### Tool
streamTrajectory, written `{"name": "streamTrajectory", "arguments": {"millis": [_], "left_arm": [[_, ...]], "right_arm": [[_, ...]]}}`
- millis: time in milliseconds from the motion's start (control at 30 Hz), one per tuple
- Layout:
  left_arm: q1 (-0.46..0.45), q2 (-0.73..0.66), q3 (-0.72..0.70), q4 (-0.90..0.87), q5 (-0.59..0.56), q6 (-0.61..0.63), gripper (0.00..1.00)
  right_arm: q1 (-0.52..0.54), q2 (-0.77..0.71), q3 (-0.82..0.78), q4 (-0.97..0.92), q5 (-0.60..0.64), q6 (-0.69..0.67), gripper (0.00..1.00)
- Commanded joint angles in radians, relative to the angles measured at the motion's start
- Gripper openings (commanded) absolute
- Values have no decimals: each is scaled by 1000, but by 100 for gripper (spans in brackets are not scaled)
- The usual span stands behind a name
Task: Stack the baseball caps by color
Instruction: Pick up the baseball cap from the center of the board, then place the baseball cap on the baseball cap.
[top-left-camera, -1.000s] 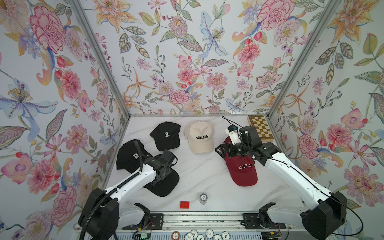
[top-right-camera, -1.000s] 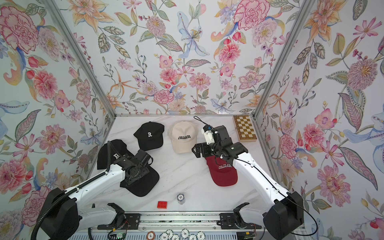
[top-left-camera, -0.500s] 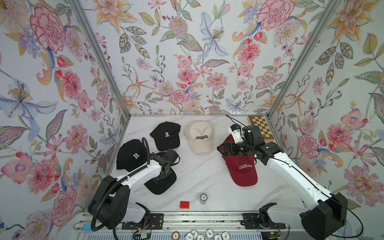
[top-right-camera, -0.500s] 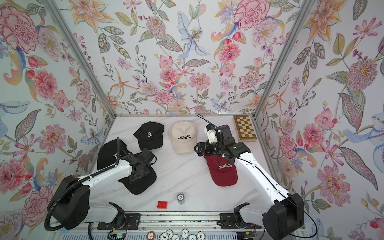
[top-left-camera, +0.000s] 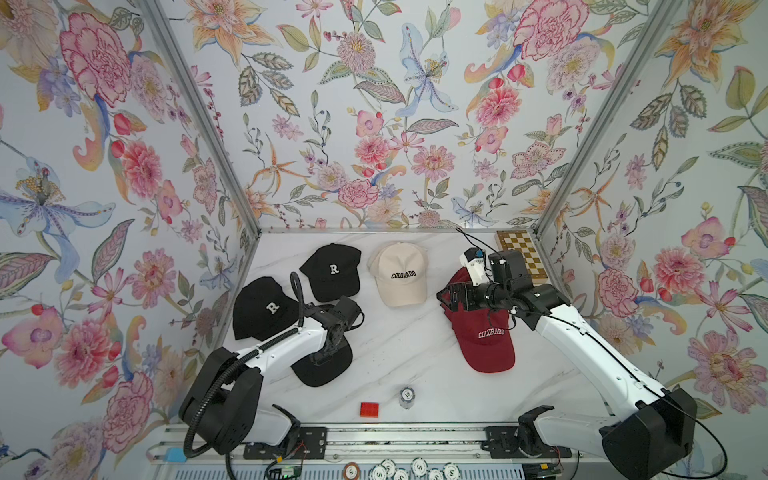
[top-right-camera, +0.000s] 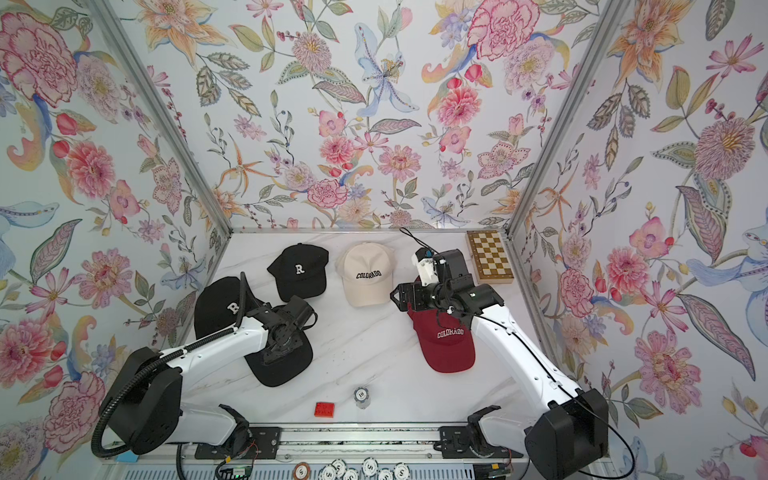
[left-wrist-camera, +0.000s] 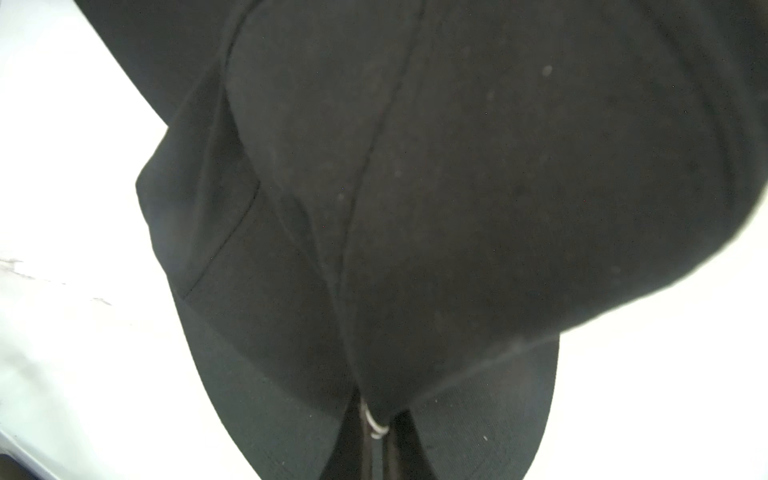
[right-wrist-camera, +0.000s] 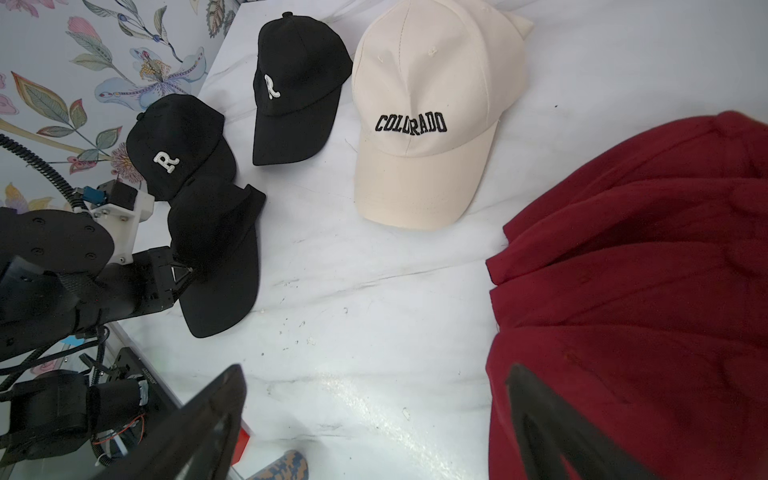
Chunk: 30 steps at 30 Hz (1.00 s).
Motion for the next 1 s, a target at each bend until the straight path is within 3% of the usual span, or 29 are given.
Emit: {"name": "streamTrajectory", "arguments": {"millis": [0, 267, 467, 733, 967], "left_arm": [[-40, 10, 75, -59, -38, -6, 0], [-104, 20, 202, -128, -64, -15, 0], [-110, 61, 343, -166, -124, 47, 0], [-63, 197, 618, -142, -208, 356, 0], [132, 286, 739, -4, -101, 624, 0]], "right_arm": [[-7, -5, 5, 1, -19, -4, 99], [-12, -14, 15, 0, -23, 4, 99], [-14, -17, 29, 1, -25, 7, 99], [-21, -18, 63, -2, -27, 14, 99], [-35, 5, 121, -15, 24, 53, 99]]}}
